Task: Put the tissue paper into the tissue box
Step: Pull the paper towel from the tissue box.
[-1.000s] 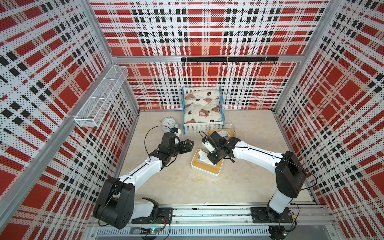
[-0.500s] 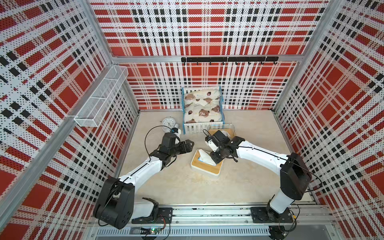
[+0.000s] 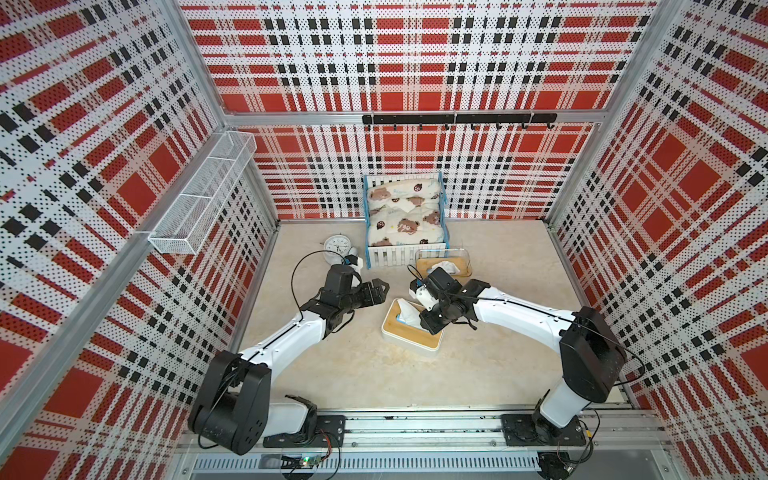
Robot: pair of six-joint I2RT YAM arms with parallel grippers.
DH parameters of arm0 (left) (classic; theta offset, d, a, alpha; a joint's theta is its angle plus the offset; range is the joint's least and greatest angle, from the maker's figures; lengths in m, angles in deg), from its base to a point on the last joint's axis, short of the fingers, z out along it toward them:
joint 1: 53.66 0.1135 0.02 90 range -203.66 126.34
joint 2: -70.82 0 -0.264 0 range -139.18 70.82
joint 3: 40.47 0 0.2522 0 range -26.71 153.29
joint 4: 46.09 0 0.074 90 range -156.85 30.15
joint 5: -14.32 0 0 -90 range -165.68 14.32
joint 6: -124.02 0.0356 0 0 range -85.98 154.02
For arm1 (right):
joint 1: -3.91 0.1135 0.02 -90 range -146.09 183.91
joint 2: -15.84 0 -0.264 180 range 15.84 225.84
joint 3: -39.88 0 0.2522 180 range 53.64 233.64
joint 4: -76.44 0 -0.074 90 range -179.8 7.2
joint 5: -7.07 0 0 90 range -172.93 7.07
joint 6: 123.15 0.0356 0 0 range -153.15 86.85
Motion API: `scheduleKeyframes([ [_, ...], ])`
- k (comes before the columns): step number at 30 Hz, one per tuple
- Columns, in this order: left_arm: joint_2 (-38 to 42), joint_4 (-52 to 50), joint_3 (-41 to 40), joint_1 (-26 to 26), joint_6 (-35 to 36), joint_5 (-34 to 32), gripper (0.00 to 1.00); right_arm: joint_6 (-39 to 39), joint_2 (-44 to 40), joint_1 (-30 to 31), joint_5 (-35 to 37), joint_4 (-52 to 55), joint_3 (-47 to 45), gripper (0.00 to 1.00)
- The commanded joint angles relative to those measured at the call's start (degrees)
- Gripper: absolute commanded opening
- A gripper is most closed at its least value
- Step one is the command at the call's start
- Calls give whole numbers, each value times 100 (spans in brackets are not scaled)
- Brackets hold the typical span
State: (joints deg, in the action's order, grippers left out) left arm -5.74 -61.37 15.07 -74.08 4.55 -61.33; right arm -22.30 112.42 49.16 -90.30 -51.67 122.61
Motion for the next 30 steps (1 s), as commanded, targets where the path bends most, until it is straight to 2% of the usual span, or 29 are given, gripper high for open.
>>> scheduleKeyframes([
  [1,-70,29,181,-49,69,42,89,49,192,27,151,18,221,25],
  [5,-49,29,146,-75,73,-9,89,31,304,27,153,-7,268,24],
  [13,-66,38,129,-84,73,-20,89,31,331,27,629,153,454,0],
  [21,-97,55,138,-79,78,9,89,-71,261,1,882,382,726,0],
  [30,-53,46,111,-81,78,-28,89,-259,176,-178,1259,742,940,13],
])
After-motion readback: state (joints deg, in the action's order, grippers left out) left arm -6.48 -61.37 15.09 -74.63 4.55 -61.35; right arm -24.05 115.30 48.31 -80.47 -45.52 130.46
